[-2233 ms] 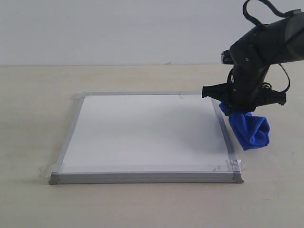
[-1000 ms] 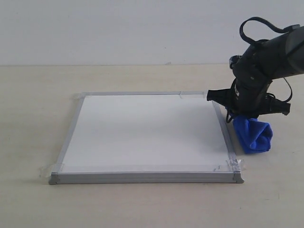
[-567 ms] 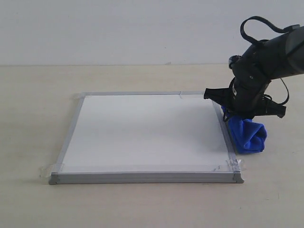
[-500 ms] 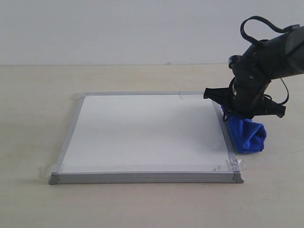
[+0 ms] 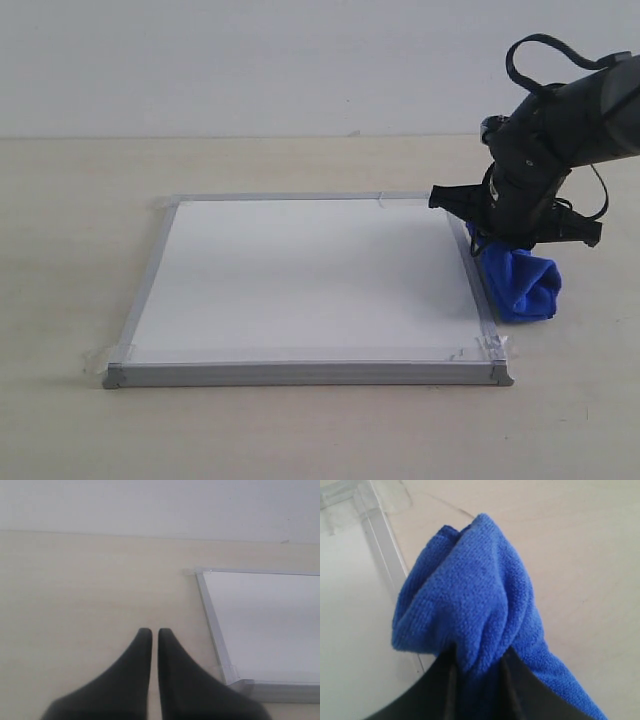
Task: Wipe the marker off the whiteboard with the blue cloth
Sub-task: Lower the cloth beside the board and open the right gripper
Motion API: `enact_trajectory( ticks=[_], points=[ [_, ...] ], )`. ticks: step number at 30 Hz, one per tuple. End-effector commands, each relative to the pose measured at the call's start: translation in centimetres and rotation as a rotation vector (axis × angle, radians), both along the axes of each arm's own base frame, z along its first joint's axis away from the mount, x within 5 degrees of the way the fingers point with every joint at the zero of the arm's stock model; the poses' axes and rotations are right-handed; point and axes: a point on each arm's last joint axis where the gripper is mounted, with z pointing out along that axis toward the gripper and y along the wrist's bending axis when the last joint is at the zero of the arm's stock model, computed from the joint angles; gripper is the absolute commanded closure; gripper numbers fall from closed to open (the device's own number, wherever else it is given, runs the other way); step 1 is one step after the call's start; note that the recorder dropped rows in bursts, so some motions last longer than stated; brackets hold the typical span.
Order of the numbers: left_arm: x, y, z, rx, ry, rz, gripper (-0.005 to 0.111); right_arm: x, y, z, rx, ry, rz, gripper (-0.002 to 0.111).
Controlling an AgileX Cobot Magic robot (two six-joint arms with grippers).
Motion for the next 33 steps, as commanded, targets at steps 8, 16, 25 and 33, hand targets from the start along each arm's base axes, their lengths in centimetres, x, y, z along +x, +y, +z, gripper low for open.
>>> enact_trajectory(
  ticks=[8,16,25,33],
  points=[
    [0.0,0.0,0.2,0.001,-0.016,0.0,0.102,0.2,0.1,0.3,-0.025,-0.015,0.086,0.012],
    [0.0,0.0,0.2,0.001,-0.016,0.0,0.102,0.7,0.3,7.2,-0.191,-0.163,0.41,0.012],
    [0.0,0.0,0.2,0.001,-0.016,0.0,0.102,-1.3,0.2,7.3,-0.343,0.104,0.787,0.012],
    [0.0,0.0,0.2,0.001,-0.016,0.0,0.102,-1.0,0.7,7.4,-0.306,0.049,0.799,0.012]
  ],
)
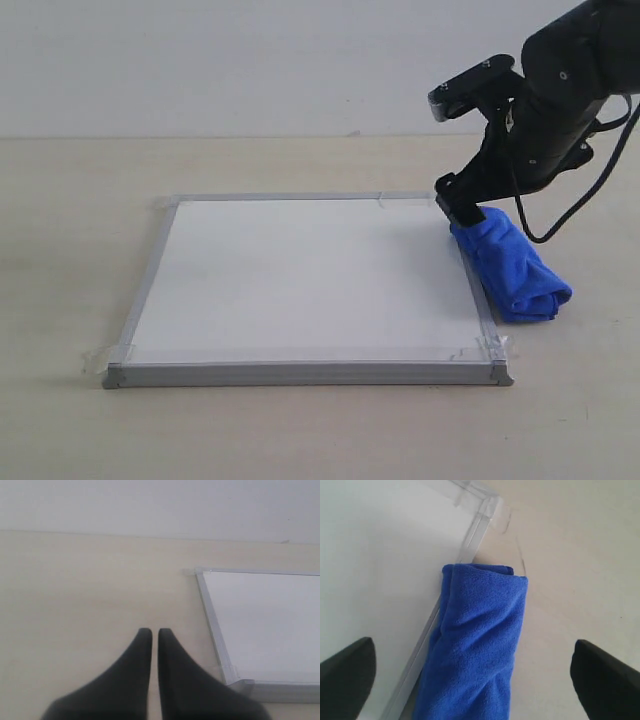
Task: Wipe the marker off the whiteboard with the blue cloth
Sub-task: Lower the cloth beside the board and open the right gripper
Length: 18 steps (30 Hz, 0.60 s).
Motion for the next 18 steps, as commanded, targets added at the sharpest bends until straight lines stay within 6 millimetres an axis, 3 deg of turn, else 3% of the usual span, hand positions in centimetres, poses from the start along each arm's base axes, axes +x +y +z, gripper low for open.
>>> enact_trajectory(
  ticks=[1,10,12,18],
  points=[
    [-0.01,0.0,0.22,0.001,-0.016,0.0,0.102,0.15,0.21,0.22,0.027,-0.026,0.009,0.012],
    [-0.01,0.0,0.22,0.001,-0.016,0.0,0.102,-0.45,-0.08,-0.31,-0.02,0.063,0.022,0.015],
    [-0.01,0.0,0.22,0.001,-0.016,0.0,0.102,-0.36,-0.04,-0.27,-0.015,0.052,0.022,0.023],
    [-0.01,0.0,0.22,0.001,-0.016,0.0,0.102,-0.17,0.07,0.06,0.017,0.013,-0.006,0.069]
  ],
)
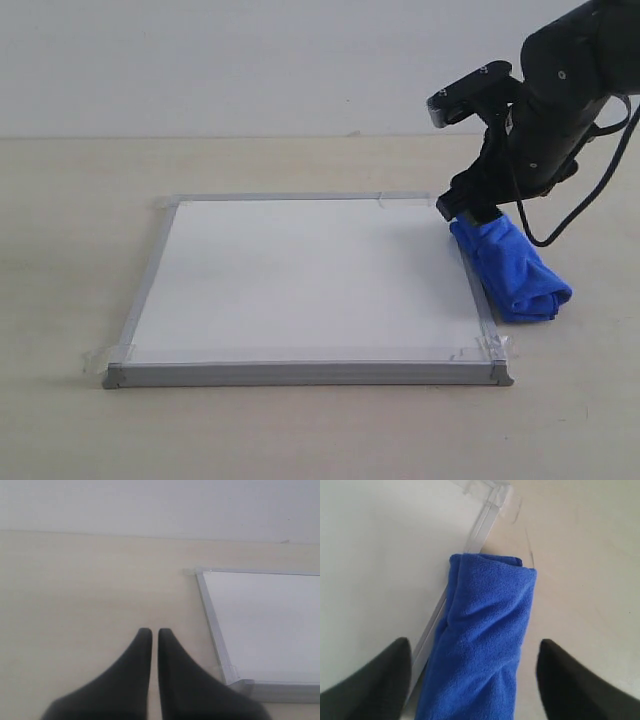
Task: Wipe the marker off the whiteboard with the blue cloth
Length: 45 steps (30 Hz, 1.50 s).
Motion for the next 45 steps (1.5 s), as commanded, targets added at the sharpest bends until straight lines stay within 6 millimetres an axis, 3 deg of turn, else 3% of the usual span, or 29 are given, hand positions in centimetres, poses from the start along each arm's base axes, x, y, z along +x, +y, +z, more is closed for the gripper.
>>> enact_trajectory(
  ticks=[1,8,13,19,26,31,38,45],
  points=[
    [0.0,0.0,0.2,0.001,-0.016,0.0,0.102,0.0,0.0,0.6,0.017,-0.03,-0.017,0.077],
    [0.0,0.0,0.2,0.001,-0.016,0.0,0.102,-1.3,-0.1,4.4,0.076,-0.127,-0.036,0.108],
    [0.0,0.0,0.2,0.001,-0.016,0.0,0.102,-4.1,-0.1,6.1,0.181,-0.199,-0.044,0.108],
    [0.0,0.0,0.2,0.001,-0.016,0.0,0.102,-8.6,-0.5,6.3,0.293,-0.198,-0.088,0.108],
    [0.0,0.0,0.2,0.001,-0.016,0.0,0.102,-14.6,0.8,7.3,0.443,-0.217,-0.024,0.108],
    [0.0,0.0,0.2,0.001,-0.016,0.0,0.102,-17.7,1.1,7.9,0.497,-0.192,-0.01,0.108],
    [0.0,0.0,0.2,0.001,-0.016,0.0,0.102,-20.1,0.9,8.7,0.572,-0.13,-0.078,0.108],
    [0.0,0.0,0.2,0.001,-0.016,0.0,0.102,-20.0,0.9,8.9,0.581,-0.155,-0.076,0.108]
  ],
)
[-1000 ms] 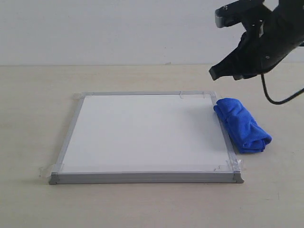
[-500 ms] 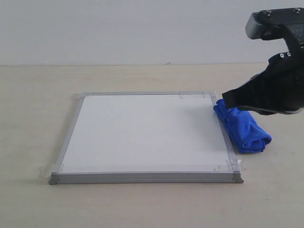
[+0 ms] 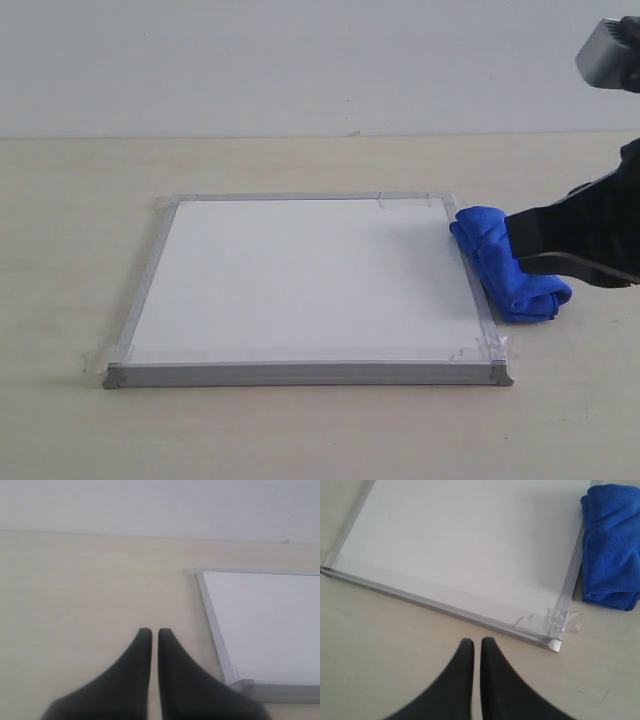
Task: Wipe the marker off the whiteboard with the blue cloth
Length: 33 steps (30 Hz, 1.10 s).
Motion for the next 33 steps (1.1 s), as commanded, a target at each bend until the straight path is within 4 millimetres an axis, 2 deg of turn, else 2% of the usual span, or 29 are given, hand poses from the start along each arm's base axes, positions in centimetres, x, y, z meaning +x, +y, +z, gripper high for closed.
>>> enact_trajectory(
  ticks=[1,14,17,21,25,33],
  points=[
    [0.0,0.0,0.2,0.001,-0.016,0.0,0.102,0.0,0.0,0.3,0.011,-0.023,-0.005,0.108],
    [0.0,0.0,0.2,0.001,-0.016,0.0,0.102,0.0,0.1,0.3,0.0,-0.04,0.006,0.108],
    [0.0,0.0,0.2,0.001,-0.016,0.0,0.102,-0.2,-0.1,-0.1,0.029,-0.122,-0.015,0.108],
    [0.0,0.0,0.2,0.001,-0.016,0.0,0.102,-1.8,-1.0,-1.5,0.108,-0.28,-0.063,0.108],
    [0.0,0.0,0.2,0.001,-0.016,0.0,0.102,-4.2,-2.2,-3.7,0.15,-0.399,-0.095,0.108],
    [0.0,0.0,0.2,0.001,-0.016,0.0,0.102,-8.7,-4.3,-6.7,0.256,-0.648,-0.142,0.108]
  ],
)
